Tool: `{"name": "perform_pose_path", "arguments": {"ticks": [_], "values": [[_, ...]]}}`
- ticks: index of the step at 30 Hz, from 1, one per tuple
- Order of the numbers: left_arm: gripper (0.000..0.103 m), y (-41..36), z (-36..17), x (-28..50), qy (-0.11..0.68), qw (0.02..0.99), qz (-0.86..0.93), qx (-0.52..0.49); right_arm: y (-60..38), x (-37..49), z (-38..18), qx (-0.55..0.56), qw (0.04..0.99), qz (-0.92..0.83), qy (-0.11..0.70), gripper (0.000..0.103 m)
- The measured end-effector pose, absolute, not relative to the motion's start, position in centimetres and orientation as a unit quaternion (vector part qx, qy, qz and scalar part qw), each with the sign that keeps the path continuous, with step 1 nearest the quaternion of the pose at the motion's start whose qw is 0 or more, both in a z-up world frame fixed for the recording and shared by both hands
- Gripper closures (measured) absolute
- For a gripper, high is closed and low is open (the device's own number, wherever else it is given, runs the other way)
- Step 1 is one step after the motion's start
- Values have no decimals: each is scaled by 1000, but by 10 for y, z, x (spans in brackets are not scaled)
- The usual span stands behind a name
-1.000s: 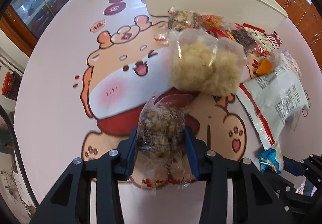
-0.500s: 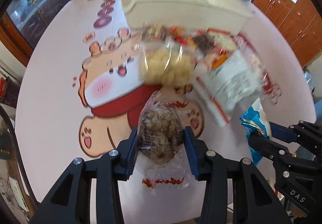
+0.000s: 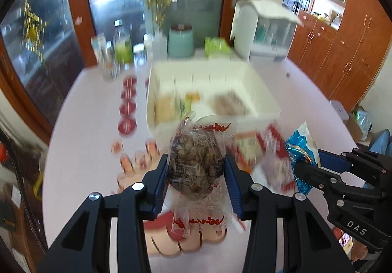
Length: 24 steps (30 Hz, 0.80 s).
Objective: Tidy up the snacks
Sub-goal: 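Carry both packets into the white tray and open both tools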
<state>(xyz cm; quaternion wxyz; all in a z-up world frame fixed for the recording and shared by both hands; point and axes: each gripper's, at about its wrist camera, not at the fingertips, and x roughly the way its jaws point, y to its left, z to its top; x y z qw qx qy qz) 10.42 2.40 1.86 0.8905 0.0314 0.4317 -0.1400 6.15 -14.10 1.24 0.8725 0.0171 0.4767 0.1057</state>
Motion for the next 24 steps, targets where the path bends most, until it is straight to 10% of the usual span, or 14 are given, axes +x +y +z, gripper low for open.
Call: {"name": "perform_pose_path", "arguments": {"ticks": [13, 24], "values": [[61, 7, 99, 192, 345, 927, -134, 57, -155, 157, 93, 24, 923, 57, 379, 73], [61, -9, 64, 291, 378, 918, -114, 49, -170, 242, 73, 68, 917, 13, 394, 73]]}}
